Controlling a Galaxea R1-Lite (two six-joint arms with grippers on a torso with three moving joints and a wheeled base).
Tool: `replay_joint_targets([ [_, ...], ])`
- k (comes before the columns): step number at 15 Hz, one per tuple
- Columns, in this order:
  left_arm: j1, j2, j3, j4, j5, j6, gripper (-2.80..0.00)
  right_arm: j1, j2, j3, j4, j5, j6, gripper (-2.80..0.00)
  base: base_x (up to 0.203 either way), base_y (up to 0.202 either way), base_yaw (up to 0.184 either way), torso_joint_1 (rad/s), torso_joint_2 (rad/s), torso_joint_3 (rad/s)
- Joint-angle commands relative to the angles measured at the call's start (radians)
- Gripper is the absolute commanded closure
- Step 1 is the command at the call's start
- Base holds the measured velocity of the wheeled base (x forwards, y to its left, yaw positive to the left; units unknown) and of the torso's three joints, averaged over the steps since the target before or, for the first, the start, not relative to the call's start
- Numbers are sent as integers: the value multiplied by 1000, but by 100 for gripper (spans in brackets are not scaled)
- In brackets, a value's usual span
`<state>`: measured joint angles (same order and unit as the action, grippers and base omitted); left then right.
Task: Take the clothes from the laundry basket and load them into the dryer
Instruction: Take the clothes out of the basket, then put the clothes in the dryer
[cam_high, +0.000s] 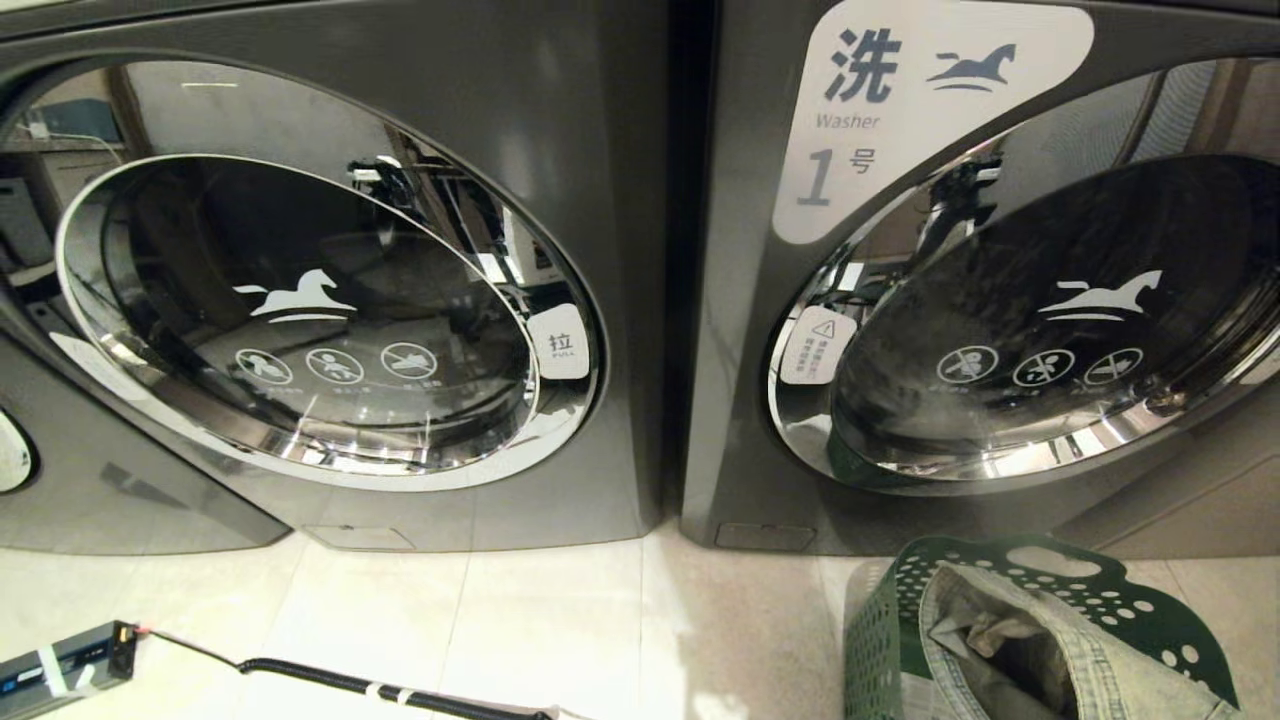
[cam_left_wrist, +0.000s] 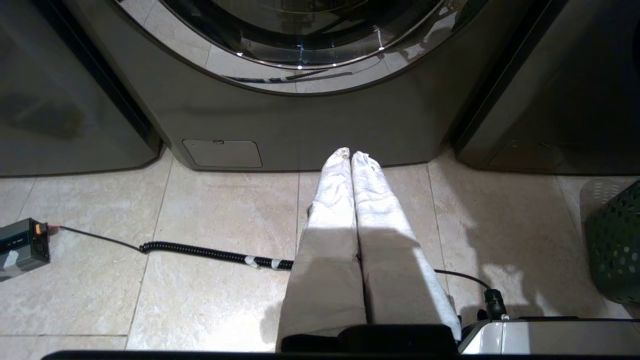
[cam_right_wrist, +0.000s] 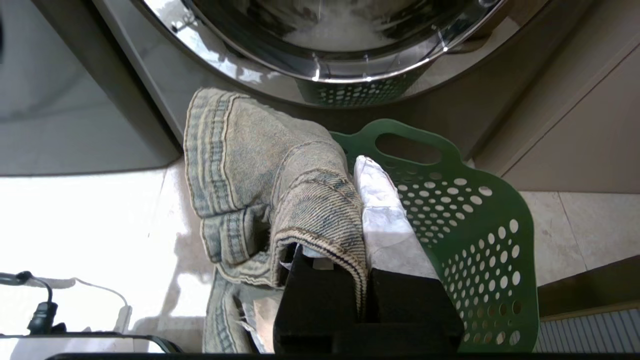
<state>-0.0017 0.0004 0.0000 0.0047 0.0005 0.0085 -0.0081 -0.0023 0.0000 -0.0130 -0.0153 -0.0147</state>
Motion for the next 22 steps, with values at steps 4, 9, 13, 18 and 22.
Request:
replay_joint_targets([
  [4,0,0,0,0,1,-2,0,0,2,6,-1,0,3,0,0,0,0,6,2,199],
  [9,0,0,0,0,1,-2,0,0,2,6,-1,-5,22,0,0,0,0,4,3,203],
  [13,0,0,0,0,2,-4,0,0,2,6,-2,-5,22,0,0,0,0,0,3,203],
  [18,0,0,0,0,1,-4,0,0,2,6,-1,-5,22,0,0,0,0,3,-2,197],
  [22,0,0,0,0,3,-4,0,0,2,6,-1,-5,25,0,0,0,0,2,-1,201],
])
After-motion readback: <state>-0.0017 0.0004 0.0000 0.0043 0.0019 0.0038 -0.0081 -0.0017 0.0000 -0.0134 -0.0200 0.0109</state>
